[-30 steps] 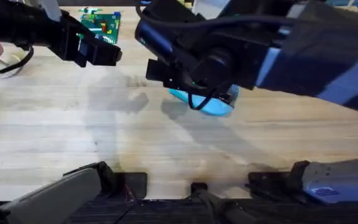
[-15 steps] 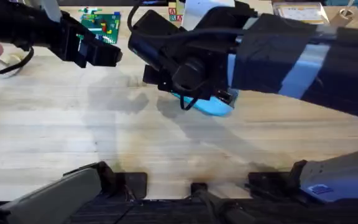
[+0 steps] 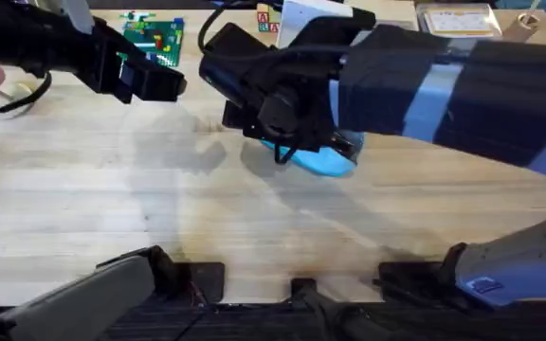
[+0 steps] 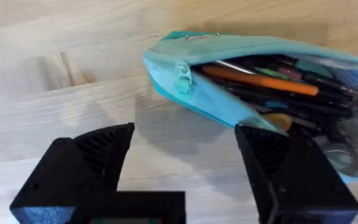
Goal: Unzip the bag, pick up the pens from the table one at a time and place them inside, then zip the bag closed.
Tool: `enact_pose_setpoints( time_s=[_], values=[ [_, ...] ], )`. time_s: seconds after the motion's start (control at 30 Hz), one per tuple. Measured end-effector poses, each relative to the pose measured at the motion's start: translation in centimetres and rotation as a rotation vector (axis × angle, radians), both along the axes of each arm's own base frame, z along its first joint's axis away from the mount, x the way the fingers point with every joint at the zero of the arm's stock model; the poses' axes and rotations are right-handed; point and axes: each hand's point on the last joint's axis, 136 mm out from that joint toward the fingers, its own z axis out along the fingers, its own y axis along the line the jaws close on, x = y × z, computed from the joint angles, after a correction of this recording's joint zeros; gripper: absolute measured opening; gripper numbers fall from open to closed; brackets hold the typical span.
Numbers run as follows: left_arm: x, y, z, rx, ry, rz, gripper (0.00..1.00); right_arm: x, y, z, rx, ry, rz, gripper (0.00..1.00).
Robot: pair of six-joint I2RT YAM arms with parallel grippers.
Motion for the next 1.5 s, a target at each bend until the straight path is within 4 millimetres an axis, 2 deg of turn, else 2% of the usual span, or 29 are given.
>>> enact_pose_setpoints(
  time_s=[0.4,0.7,1.0,1.33,1.5],
  values=[
    [-0.4,-0.4,0.0,-0.006,0.002,-0.032,0.993,0.8,-0.5,0.2,-0.015,-0.033,-0.023,0.992],
    [-0.5,-0.6,0.0,0.001,-0.010,-0.057,0.993,1.7,0.0,0.6,0.011,-0.073,-0.038,0.986],
    [-0.5,-0.6,0.0,-0.002,-0.013,-0.062,0.993,2.0,-0.1,-1.0,-0.032,-0.065,-0.045,0.986],
    [-0.5,-0.7,0.1,-0.006,-0.014,-0.064,0.993,2.7,-0.5,-1.2,-0.055,-0.089,-0.062,0.984],
    [-0.5,-0.7,0.1,-0.006,-0.014,-0.064,0.993,3.2,-0.8,-1.2,-0.055,-0.099,-0.075,0.923]
  ],
)
